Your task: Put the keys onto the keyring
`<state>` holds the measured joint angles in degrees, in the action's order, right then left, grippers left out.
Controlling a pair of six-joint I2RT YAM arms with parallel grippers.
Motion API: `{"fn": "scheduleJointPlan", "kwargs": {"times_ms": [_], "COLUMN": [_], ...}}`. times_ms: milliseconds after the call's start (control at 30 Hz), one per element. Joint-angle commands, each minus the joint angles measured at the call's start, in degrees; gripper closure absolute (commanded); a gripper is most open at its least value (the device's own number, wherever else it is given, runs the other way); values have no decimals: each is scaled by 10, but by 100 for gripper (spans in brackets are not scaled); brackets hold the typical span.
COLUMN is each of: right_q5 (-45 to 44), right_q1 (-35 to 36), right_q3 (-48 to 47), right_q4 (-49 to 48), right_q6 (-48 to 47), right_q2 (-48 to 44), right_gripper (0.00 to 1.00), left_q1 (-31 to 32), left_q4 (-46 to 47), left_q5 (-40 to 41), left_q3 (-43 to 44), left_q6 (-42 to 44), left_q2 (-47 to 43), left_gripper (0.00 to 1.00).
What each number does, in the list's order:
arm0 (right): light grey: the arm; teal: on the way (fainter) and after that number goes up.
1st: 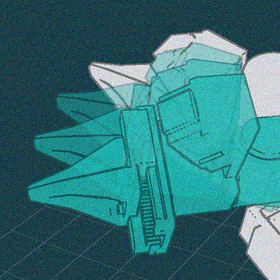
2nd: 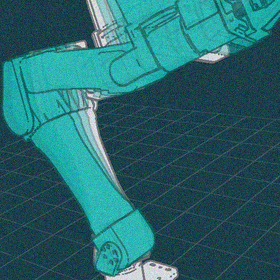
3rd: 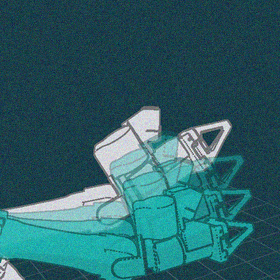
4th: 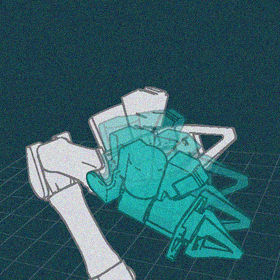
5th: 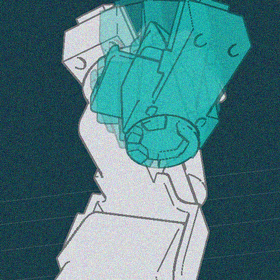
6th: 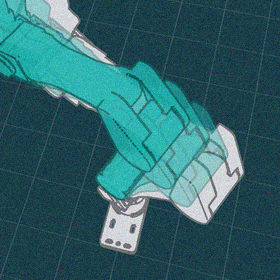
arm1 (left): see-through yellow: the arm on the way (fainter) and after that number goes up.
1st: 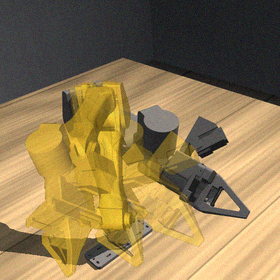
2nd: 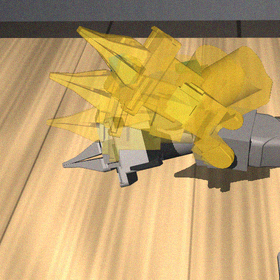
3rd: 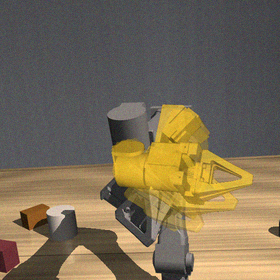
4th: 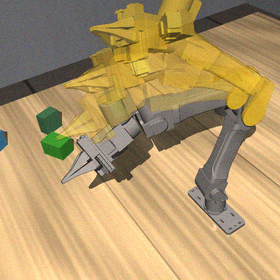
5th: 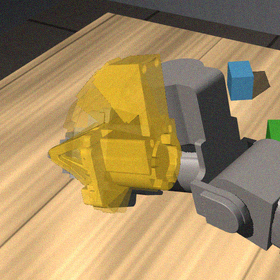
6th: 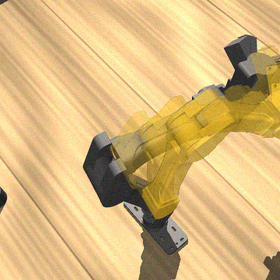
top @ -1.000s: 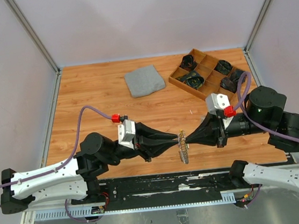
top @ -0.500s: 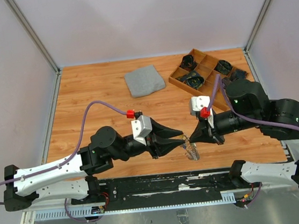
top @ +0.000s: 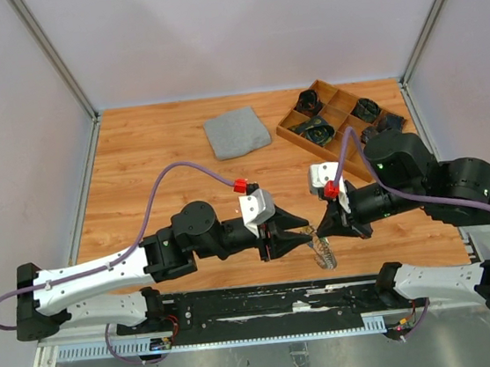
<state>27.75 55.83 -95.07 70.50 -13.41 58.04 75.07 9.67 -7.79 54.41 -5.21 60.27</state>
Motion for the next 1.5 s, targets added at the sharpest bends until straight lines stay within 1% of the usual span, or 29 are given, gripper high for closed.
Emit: {"fn": "scheduleJointPlan", "kwargs": {"times_ms": [0, 200, 367, 500, 633, 767, 800, 933, 967, 1000, 1033, 1067, 1133, 1267, 1467], "right_q5": [-2, -5, -9, -16, -21, -22, -23, -31, -35, -40, -45, -47, -37, -16, -37], "right_q1": [-5, -5, -6, -5, -5, -5, -5, -5, -5, -5, -5, -5, -5, -5, -5], "right_q3": [-16, -11, -9, -10, -11, -9, -8, -3, 1, 4, 8, 13, 26, 57, 109], "right_q4": [6, -1, -3, -7, -9, -12, -13, -19, -23, -29, -36, -45, -75, -151, -249], "right_q6": [-12, -12, -13, -12, -11, -9, -8, 2, 5, 10, 16, 25, 40, 61, 83], "right_q2": [1, 4, 6, 4, 2, 1, 0, -3, -6, -9, -13, -19, -31, -59, -100], "right_gripper": [99, 99, 100, 99, 99, 99, 99, 99, 99, 95, 89, 80, 70, 63, 61], "left_q1": [-3, -3, -3, -3, -3, -3, -2, -3, -3, -3, -3, -3, -3, -3, -3], "left_q4": [-2, 0, -2, -3, -5, -8, -9, -6, -2, 4, 9, 13, 21, 33, 67], "left_q5": [-10, -17, -27, -33, -35, -38, -37, -15, -10, -2, 3, 9, 18, 18, 23], "left_q3": [22, 30, 34, 34, 35, 40, 41, 40, 37, 31, 26, 21, 9, -6, -39], "left_q6": [8, 12, 15, 16, 17, 20, 20, 20, 19, 18, 17, 16, 15, 12, 2], "left_q2": [6, 14, 20, 24, 27, 31, 33, 27, 22, 16, 11, 5, -6, -26, -70], "left_gripper": [61, 62, 71, 75, 84, 98, 99, 99, 100, 100, 100, 100, 99, 99, 99]}}
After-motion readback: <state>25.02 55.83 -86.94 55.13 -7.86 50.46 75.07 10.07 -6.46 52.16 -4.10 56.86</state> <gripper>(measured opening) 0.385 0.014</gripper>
